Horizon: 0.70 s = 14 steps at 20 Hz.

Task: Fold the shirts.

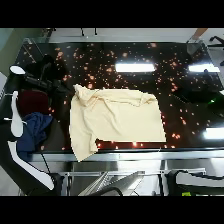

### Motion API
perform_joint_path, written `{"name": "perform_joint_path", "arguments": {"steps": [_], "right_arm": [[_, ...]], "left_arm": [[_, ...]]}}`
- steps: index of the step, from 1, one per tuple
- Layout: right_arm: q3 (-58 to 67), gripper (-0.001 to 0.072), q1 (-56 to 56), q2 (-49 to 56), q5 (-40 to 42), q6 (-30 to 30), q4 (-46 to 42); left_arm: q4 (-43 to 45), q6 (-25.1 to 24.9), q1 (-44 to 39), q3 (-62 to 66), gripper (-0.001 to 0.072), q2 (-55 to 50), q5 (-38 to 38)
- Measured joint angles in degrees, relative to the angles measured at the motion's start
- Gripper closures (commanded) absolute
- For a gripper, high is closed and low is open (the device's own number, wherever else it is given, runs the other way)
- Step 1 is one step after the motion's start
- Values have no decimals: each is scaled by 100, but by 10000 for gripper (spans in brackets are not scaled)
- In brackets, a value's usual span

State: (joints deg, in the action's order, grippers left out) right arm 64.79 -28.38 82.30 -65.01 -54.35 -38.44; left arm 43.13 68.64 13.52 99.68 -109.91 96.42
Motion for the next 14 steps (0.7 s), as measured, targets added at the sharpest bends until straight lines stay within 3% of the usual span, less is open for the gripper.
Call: {"name": "perform_joint_path", "arguments": {"steps": [7, 9, 14], "right_arm": [[-866, 283, -1453, -699, -820, -407, -962], [-1099, 283, -1681, -772, -981, -420, -1064], [-1628, 273, -1880, -828, -1259, -422, -1370]], "left_arm": [[570, -490, 144, -3668, 22, 1311, -905], [570, -640, 66, -4225, 129, 1366, -1123], [514, -907, -39, -4636, 130, 1403, -1294]]}}
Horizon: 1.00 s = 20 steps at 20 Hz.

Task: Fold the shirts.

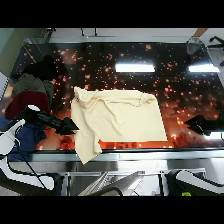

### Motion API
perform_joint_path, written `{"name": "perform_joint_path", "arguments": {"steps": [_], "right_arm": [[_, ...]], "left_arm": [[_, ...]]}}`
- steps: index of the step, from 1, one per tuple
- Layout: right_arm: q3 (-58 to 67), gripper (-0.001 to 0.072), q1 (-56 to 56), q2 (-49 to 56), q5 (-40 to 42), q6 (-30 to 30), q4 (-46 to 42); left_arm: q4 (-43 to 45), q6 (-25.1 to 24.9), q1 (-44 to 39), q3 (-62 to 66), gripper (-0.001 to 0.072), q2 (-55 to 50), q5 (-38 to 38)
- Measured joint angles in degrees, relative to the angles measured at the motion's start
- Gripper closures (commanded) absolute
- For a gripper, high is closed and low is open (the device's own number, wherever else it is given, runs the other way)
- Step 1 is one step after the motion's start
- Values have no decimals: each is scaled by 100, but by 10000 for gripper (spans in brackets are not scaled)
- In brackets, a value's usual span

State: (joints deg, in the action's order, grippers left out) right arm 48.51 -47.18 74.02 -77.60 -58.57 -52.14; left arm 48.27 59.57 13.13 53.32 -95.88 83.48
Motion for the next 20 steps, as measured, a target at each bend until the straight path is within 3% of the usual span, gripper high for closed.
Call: {"name": "perform_joint_path", "arguments": {"steps": [8, 10, 15, 20], "right_arm": [[-393, 271, -48, -44, -35, 11, -262], [-422, 179, -48, -50, -35, 26, -304], [-640, 190, 127, -24, 24, 131, -350], [-748, 192, 761, 249, 153, 205, -358]], "left_arm": [[365, -4, 264, 424, 130, 170, 262], [337, 35, 483, 439, 130, 337, 315], [286, 44, 833, 24, 130, 756, -24], [127, -74, 492, -372, 130, 579, -400]]}}
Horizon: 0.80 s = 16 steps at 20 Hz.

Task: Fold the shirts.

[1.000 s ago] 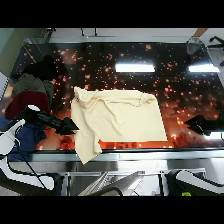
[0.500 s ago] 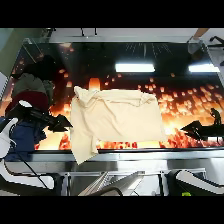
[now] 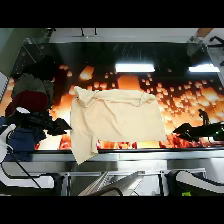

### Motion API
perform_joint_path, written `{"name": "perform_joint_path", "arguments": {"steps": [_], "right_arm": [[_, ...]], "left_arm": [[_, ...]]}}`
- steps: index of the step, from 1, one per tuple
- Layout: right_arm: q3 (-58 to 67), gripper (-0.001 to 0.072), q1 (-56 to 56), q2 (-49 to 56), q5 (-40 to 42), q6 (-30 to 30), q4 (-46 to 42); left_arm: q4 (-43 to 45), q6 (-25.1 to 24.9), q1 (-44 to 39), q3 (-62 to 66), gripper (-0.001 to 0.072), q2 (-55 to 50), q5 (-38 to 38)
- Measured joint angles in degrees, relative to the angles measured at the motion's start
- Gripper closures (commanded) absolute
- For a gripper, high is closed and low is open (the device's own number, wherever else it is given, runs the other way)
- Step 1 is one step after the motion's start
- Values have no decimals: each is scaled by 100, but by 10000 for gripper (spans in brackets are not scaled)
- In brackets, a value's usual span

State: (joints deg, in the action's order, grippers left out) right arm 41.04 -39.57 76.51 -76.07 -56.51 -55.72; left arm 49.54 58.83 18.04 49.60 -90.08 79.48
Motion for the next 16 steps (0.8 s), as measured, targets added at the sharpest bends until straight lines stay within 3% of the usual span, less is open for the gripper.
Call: {"name": "perform_joint_path", "arguments": {"steps": [2, 3, 5, 6, 10, 12, 16], "right_arm": [[-9, 195, 286, 155, 63, 15, 0], [-11, 195, 420, 225, 52, 15, 24], [-13, 195, 616, 337, 11, 15, 101], [-15, 195, 686, 374, 9, 15, 138], [-22, 200, 914, 466, 101, 39, 267], [-24, 260, 1054, 483, 181, 61, 275], [-24, 263, 1445, 498, 310, 85, 382]], "left_arm": [[-289, -90, -223, -48, 131, -157, -61], [-400, -118, -330, -59, 188, -219, -146], [-457, -195, -492, -72, 655, -297, -442], [-463, -216, -544, -55, 685, -341, -531], [-437, -254, -647, 188, 686, -326, -632], [-481, -247, -658, 319, 686, -245, -538], [-533, -197, -664, 584, 685, -136, -407]]}}
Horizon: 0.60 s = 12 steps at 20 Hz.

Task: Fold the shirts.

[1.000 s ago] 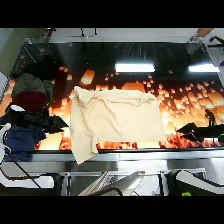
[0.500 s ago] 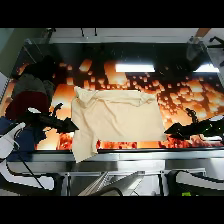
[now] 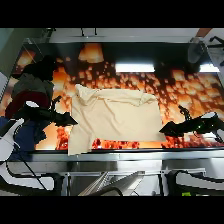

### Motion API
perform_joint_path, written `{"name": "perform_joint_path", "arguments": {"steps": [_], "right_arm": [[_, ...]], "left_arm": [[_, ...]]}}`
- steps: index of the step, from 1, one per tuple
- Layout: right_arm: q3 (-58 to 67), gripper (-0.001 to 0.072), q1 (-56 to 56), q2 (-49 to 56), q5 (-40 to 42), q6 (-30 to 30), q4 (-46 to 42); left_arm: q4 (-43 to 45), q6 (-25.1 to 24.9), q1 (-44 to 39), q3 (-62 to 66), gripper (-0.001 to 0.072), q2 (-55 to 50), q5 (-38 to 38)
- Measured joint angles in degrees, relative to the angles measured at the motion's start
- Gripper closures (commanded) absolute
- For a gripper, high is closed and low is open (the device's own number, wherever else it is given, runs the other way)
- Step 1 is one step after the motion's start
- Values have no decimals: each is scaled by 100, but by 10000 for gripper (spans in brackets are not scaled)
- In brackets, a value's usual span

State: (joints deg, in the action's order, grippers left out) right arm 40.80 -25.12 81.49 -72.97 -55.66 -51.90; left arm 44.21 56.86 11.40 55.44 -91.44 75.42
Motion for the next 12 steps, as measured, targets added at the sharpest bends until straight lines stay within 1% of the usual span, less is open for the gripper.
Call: {"name": "perform_joint_path", "arguments": {"steps": [1, 3, 4, 5, 7, 10, 12], "right_arm": [[0, 318, 96, 11, 26, 4, 20], [0, 460, 278, 72, 83, 17, 59], [0, 672, 358, 109, 96, 20, 81], [-11, 694, 422, 144, 114, 35, 94], [-7, 694, 520, 157, 42, 129, 284], [146, 694, 555, -107, -431, 389, 1108], [476, 694, 494, -529, -835, 490, 1790]], "left_arm": [[-4, 2, -2, 59, 685, 11, 50], [-28, 4, -2, 133, 686, 26, 109], [-24, 7, -2, 157, 686, 28, 153], [-26, 7, -2, 175, 686, 35, 179], [-66, 9, 7, 195, 687, 66, 221], [-306, -13, 111, 232, 687, 415, 361], [-570, -63, 269, 398, 687, 918, 551]]}}
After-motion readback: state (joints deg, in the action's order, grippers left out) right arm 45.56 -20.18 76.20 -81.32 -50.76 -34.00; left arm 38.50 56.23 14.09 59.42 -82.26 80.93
